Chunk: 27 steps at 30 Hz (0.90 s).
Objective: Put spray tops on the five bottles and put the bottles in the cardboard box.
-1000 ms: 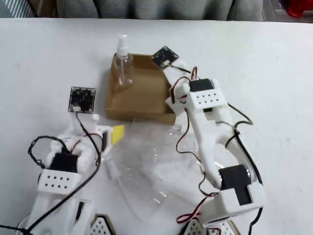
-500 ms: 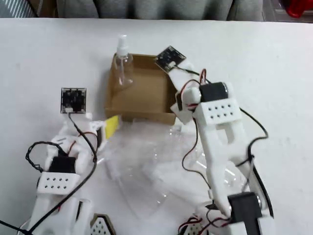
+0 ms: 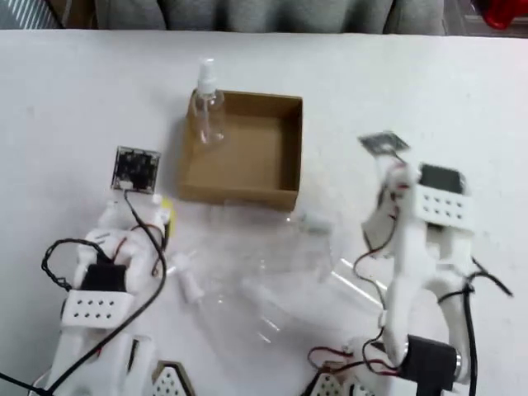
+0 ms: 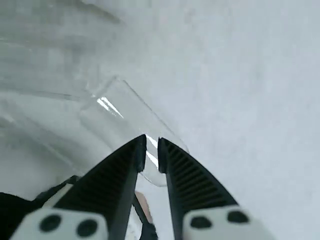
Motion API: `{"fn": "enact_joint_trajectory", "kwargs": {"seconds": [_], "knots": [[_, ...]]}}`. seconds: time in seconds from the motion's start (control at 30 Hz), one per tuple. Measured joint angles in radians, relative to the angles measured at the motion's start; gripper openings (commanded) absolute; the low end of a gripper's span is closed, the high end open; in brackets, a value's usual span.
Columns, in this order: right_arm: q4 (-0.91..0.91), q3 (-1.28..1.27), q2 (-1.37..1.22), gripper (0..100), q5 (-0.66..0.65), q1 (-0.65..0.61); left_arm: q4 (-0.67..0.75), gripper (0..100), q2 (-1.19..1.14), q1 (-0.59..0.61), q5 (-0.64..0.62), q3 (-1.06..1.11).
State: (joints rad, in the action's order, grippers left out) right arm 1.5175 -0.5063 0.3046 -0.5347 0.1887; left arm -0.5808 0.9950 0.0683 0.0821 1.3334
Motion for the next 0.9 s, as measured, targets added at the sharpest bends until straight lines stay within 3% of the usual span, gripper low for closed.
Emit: {"fn": "enact_joint_trajectory", "kwargs": {"seconds": [0.17,0.33,0.43,0.6,0.9], "knots": [[-0.193,-0.227,0.0,1.7,0.005,0.198,-0.112,7,0.0,0.0,0.003,-0.028],[-0.439,-0.396,0.0,1.7,0.005,0.247,-0.199,7,0.002,-0.078,0.049,-0.091],[-0.548,-0.436,0.0,1.7,0.003,0.259,-0.267,7,0.002,-0.153,0.141,-0.141],[-0.577,-0.436,-0.012,1.7,0.005,0.262,-0.385,8,0.002,-0.273,0.292,-0.244],[-0.566,-0.39,-0.104,1.7,0.002,0.265,-0.479,7,0.002,-0.46,0.71,-0.292]]}}
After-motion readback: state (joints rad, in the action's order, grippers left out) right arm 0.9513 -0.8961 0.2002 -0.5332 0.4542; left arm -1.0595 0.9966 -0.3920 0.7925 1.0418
